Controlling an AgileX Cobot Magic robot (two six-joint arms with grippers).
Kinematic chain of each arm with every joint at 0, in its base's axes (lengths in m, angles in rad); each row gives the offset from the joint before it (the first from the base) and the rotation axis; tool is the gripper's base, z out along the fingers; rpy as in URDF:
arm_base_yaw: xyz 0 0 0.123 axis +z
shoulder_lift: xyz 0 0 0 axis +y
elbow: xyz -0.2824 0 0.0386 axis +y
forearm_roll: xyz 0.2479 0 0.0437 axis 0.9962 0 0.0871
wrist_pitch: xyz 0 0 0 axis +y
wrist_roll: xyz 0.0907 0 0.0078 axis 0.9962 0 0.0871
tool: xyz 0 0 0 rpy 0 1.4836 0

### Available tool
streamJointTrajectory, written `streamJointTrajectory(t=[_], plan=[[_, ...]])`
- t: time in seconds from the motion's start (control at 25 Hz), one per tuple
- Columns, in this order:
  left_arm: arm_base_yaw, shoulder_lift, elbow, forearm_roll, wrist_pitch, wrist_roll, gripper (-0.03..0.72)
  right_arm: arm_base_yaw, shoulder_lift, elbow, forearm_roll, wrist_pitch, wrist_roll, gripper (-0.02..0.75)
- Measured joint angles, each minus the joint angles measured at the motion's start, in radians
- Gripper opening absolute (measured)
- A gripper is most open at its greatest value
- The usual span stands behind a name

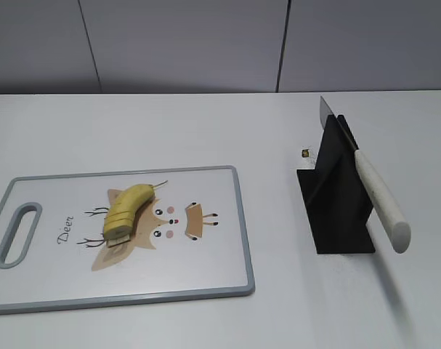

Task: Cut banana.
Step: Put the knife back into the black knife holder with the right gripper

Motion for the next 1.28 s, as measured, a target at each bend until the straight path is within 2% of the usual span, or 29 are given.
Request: streamJointTrajectory(t=[0.4,0.52,0.64,1.28], plan=[[-0.001,0.0,0.0,0.0,0.0,0.0,0.492,-0.373,0.0,0.0,0.004,0.001,-0.001,0.582],[-0.013,0.0,0.0,0.0,0.0,0.0,0.488,-0.448,0.0,0.0,0.005,0.002,-0.001,0.582],[-0.021,0.0,0.0,0.0,0.0,0.0,0.488,-0.472,0.0,0.0,0.005,0.002,-0.001,0.582],[-0.021,0.0,0.0,0.0,0.0,0.0,0.48,-0.474,0.0,0.0,0.005,0.002,-0.001,0.581]])
